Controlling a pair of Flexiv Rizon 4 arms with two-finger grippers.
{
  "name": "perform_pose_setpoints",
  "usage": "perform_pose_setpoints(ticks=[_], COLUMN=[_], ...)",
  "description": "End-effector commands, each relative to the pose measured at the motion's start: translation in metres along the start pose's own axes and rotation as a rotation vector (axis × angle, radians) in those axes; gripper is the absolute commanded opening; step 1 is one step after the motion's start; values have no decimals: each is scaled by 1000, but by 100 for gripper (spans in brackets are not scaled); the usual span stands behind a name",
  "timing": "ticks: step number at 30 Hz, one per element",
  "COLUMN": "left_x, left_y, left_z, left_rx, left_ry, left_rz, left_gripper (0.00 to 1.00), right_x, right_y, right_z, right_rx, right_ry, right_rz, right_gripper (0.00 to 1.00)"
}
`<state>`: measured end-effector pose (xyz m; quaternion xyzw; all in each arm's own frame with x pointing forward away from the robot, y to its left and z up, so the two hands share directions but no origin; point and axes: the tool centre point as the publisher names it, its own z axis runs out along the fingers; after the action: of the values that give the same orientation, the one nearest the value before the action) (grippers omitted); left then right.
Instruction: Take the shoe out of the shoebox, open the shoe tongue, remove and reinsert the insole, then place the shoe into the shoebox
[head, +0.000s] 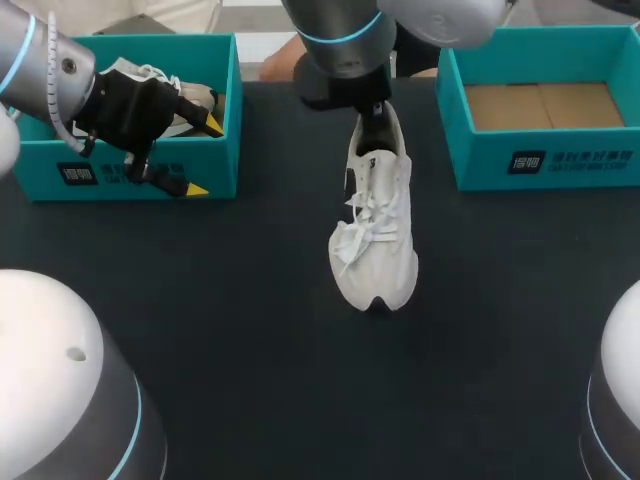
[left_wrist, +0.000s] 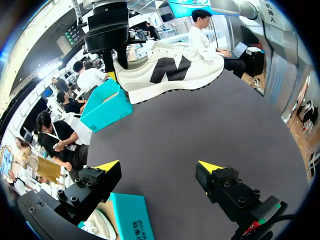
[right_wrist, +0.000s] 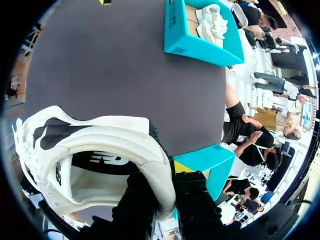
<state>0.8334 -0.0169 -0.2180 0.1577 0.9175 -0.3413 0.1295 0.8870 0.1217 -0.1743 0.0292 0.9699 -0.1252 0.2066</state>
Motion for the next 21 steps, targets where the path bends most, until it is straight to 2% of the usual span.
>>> perform_pose_setpoints(ticks=[1,6,13,17,21], left_x=[1,1,1,1,1], left_y=[0,0,0,0,0], left_z=[0,0,0,0,0], left_rx=[-3,-3,-3,-3,-3], left_ry=[0,0,0,0,0], left_rz=[1,1,1,1,1], left_gripper=[100,100,100,100,100], right_x=[-29,-71,-128,-149,-157], right_y=[-34,-75,-125,-147,-167], right_z=[5,32,56,65,69], right_rx=[-7,-7,-35,-36,-26], right_ry=[-30,-48,-69,-50,-36], right_rz=[-35,-91,-93,-97,-94], right_gripper=[0,0,0,0,0])
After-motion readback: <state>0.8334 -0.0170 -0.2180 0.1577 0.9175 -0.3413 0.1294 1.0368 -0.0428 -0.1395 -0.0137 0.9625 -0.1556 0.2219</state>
